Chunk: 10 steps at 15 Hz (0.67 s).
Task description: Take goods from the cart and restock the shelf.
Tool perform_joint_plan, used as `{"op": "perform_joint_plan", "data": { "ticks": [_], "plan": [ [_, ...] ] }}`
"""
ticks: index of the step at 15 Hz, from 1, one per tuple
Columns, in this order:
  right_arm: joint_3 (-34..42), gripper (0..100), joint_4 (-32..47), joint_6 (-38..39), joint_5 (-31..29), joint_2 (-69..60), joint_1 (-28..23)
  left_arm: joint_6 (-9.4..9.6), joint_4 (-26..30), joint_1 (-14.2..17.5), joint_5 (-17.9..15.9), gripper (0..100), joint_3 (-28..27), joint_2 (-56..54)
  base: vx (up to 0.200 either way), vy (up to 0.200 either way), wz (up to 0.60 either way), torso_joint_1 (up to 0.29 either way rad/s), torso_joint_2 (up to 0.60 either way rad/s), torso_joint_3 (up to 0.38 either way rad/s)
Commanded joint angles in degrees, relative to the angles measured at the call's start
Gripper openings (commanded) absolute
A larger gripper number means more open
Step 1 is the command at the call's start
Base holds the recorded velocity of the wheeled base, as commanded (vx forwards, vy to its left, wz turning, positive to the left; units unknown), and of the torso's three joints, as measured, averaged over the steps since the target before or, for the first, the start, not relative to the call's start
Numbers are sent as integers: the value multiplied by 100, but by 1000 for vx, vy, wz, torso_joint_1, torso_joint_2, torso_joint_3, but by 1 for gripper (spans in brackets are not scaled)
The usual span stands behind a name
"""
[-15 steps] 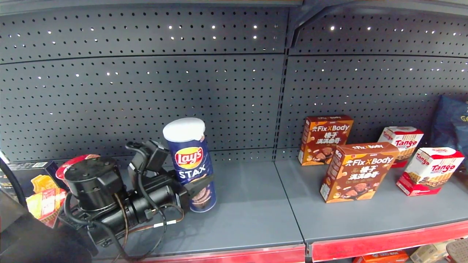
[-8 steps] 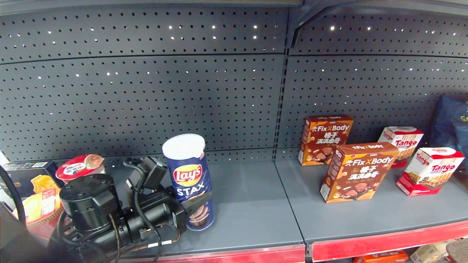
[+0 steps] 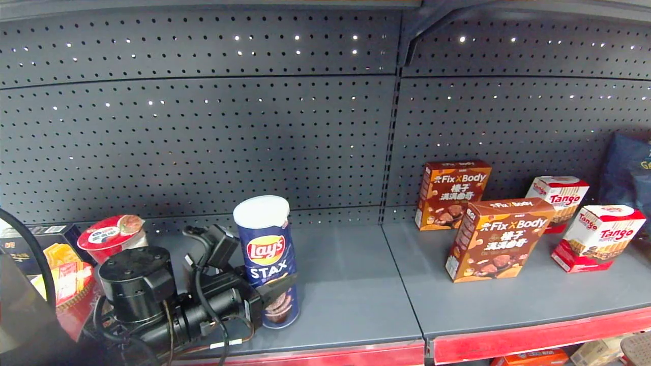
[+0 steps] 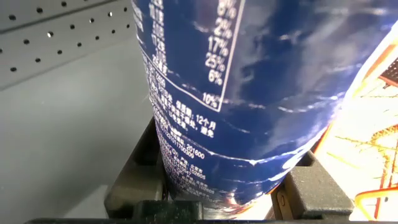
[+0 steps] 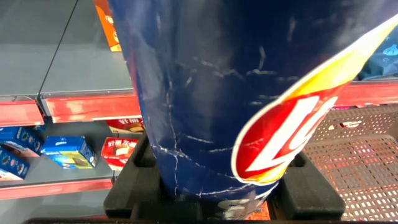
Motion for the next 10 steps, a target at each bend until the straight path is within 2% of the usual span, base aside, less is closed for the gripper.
{"op": "perform_joint_plan", "data": {
  "ticks": [1, 5, 10],
  "plan": [
    [10, 0, -3, -2, 0, 10, 3, -4, -4, -12, -1, 0, 3, 86, 0, 0, 0, 0, 0, 0],
    [10, 0, 6, -2, 0, 18, 3, 31, -21, -100, 7, 0, 144, 139, 0, 0, 0, 0, 0, 0],
    [10, 0, -3, -2, 9, 45, 21, 22, -707, -126, -1, 0, 469, 306, 0, 0, 0, 0, 0, 0]
  ]
}}
